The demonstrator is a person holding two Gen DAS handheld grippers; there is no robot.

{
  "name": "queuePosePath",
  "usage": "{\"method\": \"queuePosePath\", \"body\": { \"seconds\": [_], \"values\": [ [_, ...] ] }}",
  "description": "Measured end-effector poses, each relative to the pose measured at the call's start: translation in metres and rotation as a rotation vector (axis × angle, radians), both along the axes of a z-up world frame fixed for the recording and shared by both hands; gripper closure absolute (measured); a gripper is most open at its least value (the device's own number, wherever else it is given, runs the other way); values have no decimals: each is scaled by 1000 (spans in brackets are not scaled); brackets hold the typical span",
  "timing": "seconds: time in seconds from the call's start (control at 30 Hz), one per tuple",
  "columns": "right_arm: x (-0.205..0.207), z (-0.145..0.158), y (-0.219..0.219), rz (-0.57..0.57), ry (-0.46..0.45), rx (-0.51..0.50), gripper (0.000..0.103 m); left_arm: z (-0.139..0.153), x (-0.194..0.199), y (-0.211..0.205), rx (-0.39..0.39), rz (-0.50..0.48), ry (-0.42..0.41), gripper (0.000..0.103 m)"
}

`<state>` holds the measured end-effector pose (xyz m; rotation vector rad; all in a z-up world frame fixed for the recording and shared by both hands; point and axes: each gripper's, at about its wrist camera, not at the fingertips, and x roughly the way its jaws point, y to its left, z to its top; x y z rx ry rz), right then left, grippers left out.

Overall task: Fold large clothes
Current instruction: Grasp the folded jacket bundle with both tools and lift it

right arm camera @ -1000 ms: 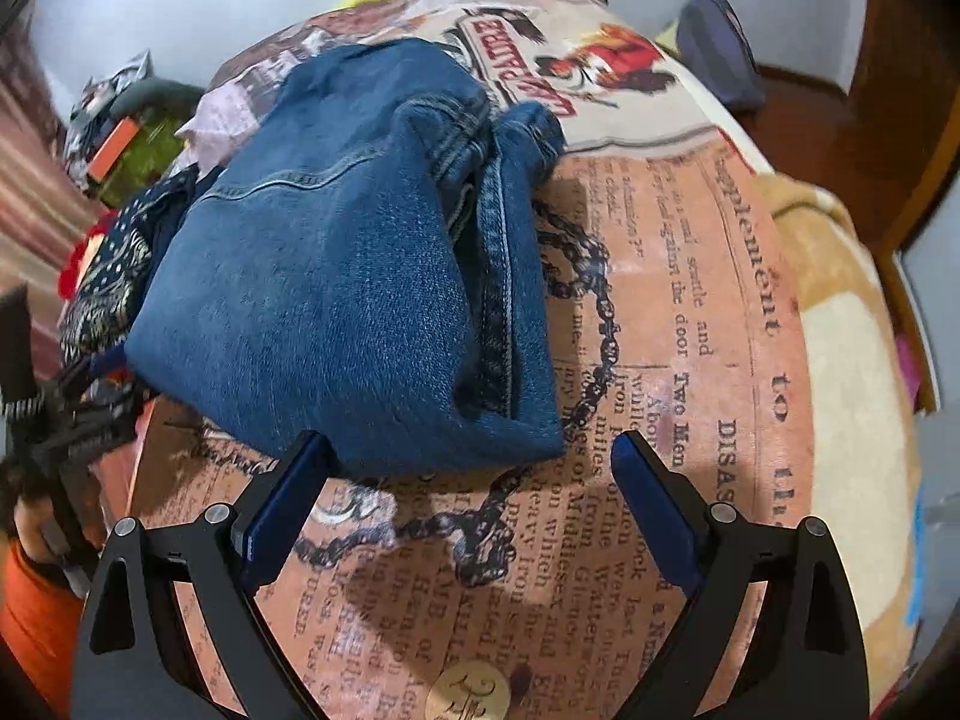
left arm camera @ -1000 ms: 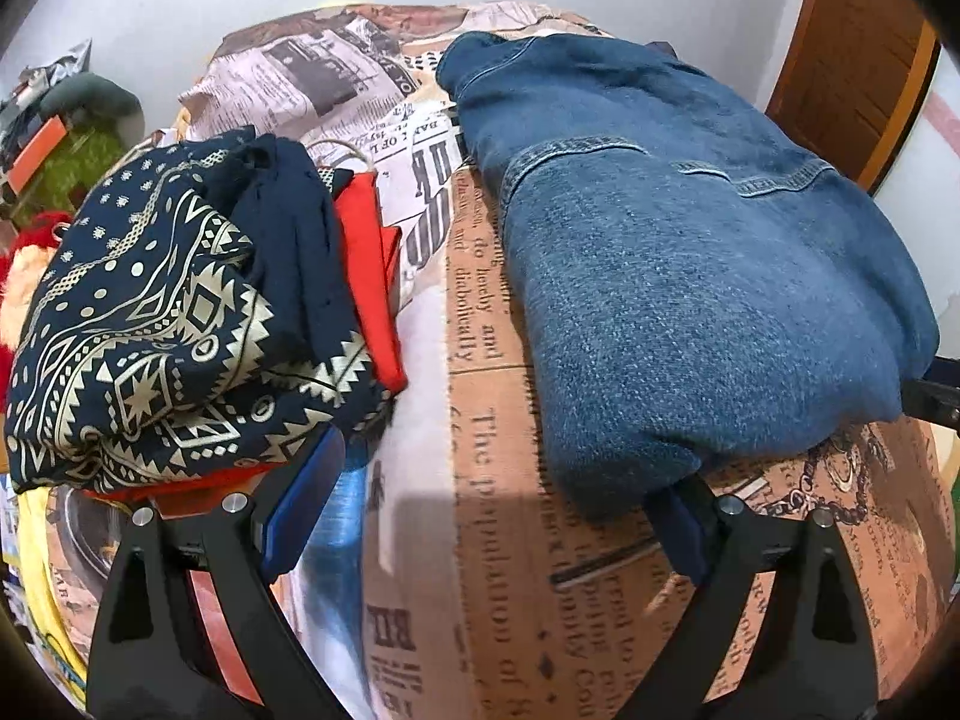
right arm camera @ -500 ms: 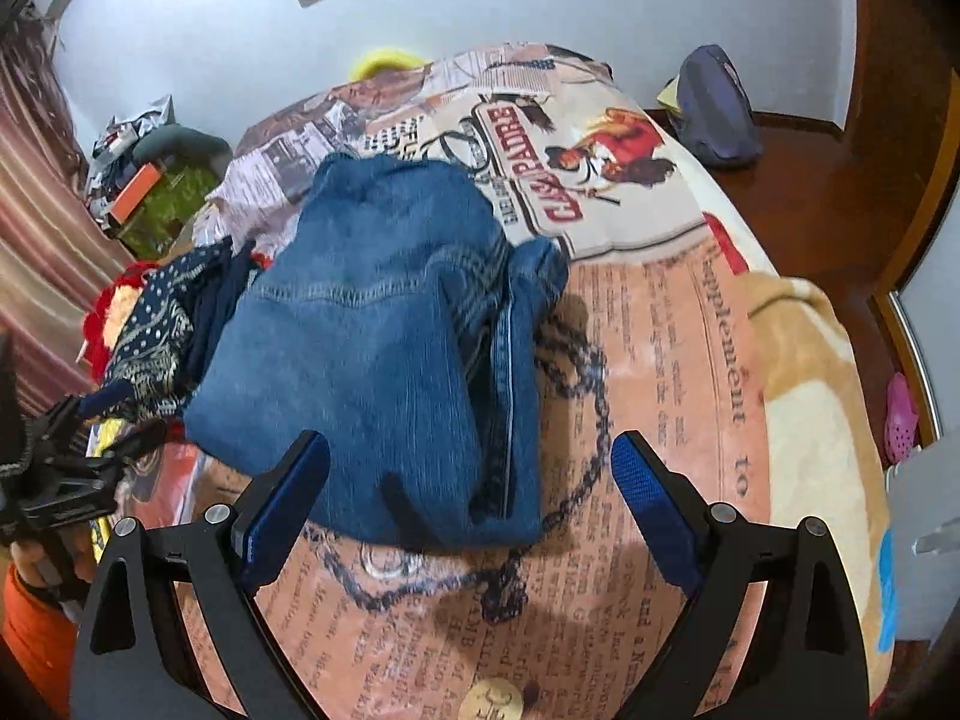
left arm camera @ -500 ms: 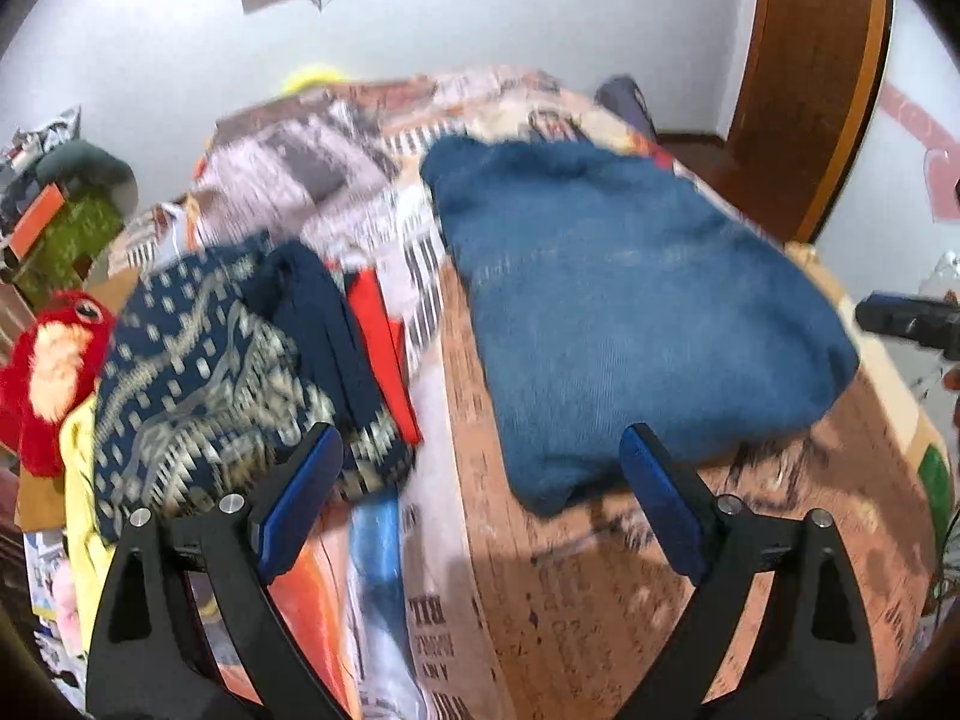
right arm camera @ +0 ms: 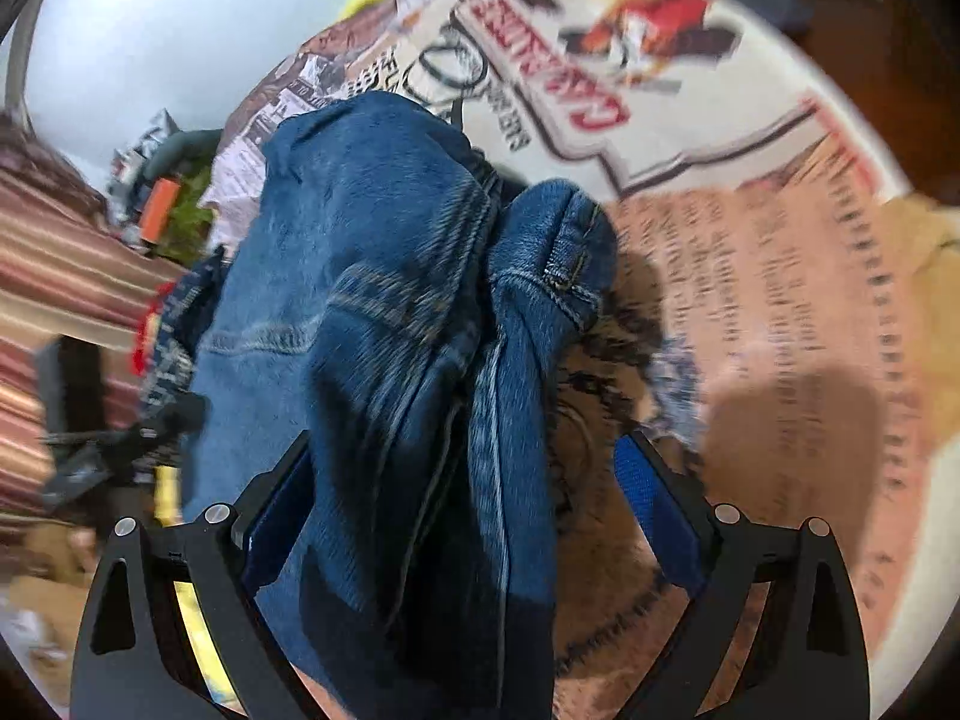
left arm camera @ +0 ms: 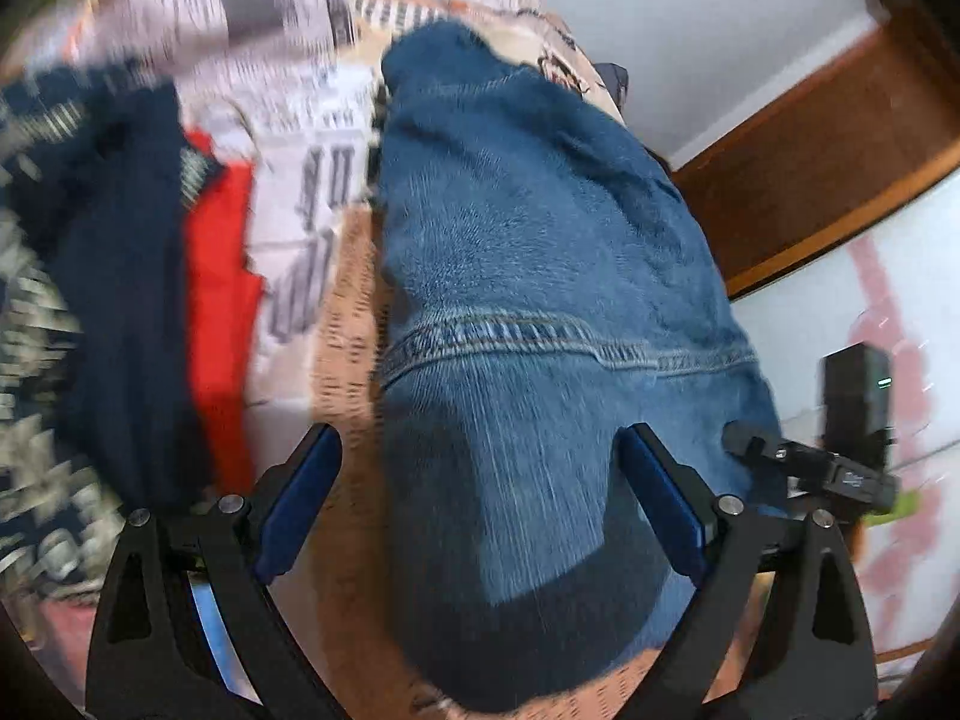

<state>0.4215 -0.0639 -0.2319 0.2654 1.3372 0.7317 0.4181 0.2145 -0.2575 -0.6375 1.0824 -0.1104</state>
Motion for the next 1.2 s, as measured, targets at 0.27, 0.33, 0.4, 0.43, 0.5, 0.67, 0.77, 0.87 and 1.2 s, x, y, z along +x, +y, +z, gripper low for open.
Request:
{"method": "queuePosePath", "body": {
  "seconds": [0.27, 0.33, 0.4, 0.43, 0.5, 0.67, 0.77, 0.87, 1.2],
  "values": [
    [28, -34, 17, 35, 149, 115, 5, -28, 27, 6, -159, -17, 38, 8],
    [26, -31, 28, 68, 119, 102, 5, -28, 31, 4, -153, -36, 35, 8],
    [26, -26, 35, 102, 95, 97, 7, -26, 32, 1, -157, -51, 37, 8],
    [24, -24, 39, 110, 90, 90, 8, -26, 33, 1, -163, -50, 41, 8],
    [22, -22, 42, 109, 84, 85, 15, -26, 33, 0, -175, -45, 46, 8],
    [12, -8, 38, 79, 94, 111, 48, -18, 27, -8, -135, -49, 41, 21],
    [1, 6, 37, 71, 81, 114, 61, -1, 15, -13, -135, -53, 33, 34],
    [-10, 27, 41, 88, 34, 103, 65, 23, 4, -15, -131, -64, 8, 42],
    [-39, 118, 76, 110, -133, 156, 65, 138, -49, 25, -27, -42, -201, 44]
  ]
}}
